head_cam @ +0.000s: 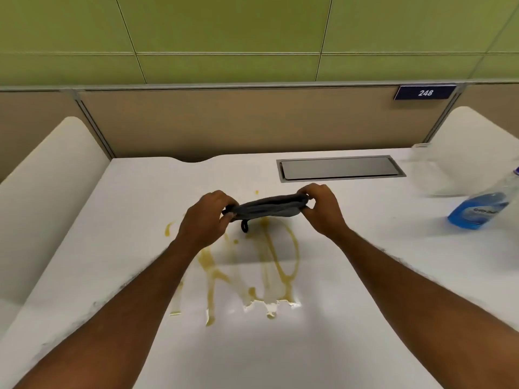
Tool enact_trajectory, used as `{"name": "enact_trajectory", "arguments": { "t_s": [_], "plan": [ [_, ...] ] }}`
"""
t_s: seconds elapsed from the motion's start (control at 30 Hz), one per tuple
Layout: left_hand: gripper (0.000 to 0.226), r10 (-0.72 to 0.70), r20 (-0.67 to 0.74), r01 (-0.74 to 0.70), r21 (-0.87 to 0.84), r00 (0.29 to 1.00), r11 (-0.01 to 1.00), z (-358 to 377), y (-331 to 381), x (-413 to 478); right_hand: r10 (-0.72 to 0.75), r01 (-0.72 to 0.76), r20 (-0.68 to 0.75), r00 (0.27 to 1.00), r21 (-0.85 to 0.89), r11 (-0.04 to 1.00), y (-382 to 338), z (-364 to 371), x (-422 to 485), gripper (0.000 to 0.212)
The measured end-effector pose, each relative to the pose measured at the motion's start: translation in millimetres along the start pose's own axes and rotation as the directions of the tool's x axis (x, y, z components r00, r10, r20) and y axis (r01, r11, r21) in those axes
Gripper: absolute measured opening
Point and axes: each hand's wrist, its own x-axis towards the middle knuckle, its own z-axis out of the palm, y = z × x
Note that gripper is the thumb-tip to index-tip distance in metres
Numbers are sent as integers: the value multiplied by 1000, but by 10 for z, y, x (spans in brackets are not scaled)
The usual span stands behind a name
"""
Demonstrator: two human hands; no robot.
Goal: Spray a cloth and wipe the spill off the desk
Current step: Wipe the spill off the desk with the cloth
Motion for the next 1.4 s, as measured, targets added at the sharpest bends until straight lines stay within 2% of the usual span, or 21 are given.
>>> {"name": "enact_trajectory", "arguments": {
  "t_s": [0.1,0.23,0.4,0.5,0.6,0.7,0.8,0.87,0.93,1.0,1.1,1.27,1.4],
  "plan": [
    [16,81,120,-84,23,989,996,271,-61,-349,12,-4,145,989,-54,999,197,146,-390,24],
    [19,128,289,-138,14,949,990,585,-50,-732,14,11,258,966,-96,995,396,260,-862,26],
    [15,112,340,-117,-7,934,993,778,50,-944,-27,90,404,915,-138,986,481,220,-1084,15],
    [18,138,380,-153,8,915,988,850,67,-988,19,102,505,863,-211,972,582,218,-1119,23],
    [31,134,410,-161,32,902,986,885,50,-1038,113,-22,509,853,-182,983,618,244,-1088,36],
    [42,84,405,-112,46,910,993,876,23,-1048,208,-164,473,856,-133,977,527,328,-962,35],
    [54,43,376,-88,104,925,991,836,-84,-1049,167,-105,399,902,-173,979,344,526,-850,25],
    [64,0,375,-66,164,927,984,808,-187,-1067,207,-106,417,885,-254,962,217,730,-829,47],
    [73,-32,371,-46,198,928,979,795,-292,-1098,342,-176,474,811,-361,916,88,943,-843,78],
    [81,-39,368,-41,207,929,977,782,-418,-1135,441,-215,490,752,-450,867,-21,1177,-875,96],
    [85,-31,352,-45,205,936,978,758,-616,-1186,503,-234,415,758,-546,804,-159,1461,-889,111],
    [88,-79,351,-15,257,933,966,651,-1043,-1302,489,-254,278,827,-591,765,-256,1750,-766,107],
    [89,-151,309,48,317,939,947,498,-1420,-1379,394,-135,319,862,-604,785,-237,1766,-772,90]
  ]
}}
